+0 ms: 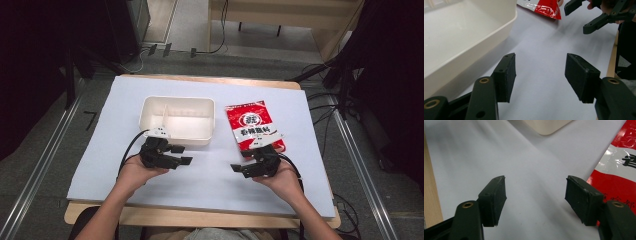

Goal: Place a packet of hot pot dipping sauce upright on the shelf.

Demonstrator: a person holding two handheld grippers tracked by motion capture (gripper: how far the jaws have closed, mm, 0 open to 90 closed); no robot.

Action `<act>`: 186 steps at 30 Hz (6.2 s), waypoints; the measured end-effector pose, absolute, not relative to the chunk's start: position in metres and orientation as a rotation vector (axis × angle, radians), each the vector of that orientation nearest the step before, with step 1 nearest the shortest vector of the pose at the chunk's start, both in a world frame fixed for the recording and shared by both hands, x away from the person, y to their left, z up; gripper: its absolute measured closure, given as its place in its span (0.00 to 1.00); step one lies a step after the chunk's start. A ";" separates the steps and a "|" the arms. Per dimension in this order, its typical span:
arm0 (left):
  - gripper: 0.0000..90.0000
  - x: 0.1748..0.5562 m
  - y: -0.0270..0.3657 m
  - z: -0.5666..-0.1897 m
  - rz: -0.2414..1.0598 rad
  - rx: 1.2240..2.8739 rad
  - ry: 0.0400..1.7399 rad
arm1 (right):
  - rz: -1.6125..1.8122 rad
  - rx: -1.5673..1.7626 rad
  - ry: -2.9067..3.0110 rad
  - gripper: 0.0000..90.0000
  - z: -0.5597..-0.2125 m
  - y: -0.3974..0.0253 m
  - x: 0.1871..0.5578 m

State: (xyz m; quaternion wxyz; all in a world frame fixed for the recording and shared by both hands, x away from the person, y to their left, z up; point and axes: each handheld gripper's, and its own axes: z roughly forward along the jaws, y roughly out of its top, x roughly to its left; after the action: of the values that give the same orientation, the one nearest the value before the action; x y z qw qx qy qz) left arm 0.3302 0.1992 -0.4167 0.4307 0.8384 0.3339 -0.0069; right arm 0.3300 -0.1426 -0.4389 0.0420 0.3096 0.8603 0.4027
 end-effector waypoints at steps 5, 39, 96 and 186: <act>0.54 0.329 0.198 -0.416 0.003 2.081 0.830 | 1.234 0.951 2.643 0.39 -0.440 -0.144 0.331; 0.42 0.333 0.195 -0.418 -0.024 2.111 0.871 | 1.208 0.977 2.642 0.46 -0.439 -0.150 0.330; 0.56 0.326 0.176 -0.409 -0.049 2.091 0.878 | 1.044 1.488 2.343 1.00 -0.438 -0.258 0.405; 1.00 0.386 0.028 -0.467 0.077 2.176 0.890 | 1.060 1.516 2.400 0.62 -0.447 -0.258 0.395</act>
State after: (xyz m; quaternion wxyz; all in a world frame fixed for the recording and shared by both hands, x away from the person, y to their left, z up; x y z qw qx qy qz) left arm 0.3859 0.0277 -0.4670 0.3844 0.8541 0.3492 0.0301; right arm 0.3950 -0.2578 -0.4467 0.0557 0.4994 0.7909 0.3493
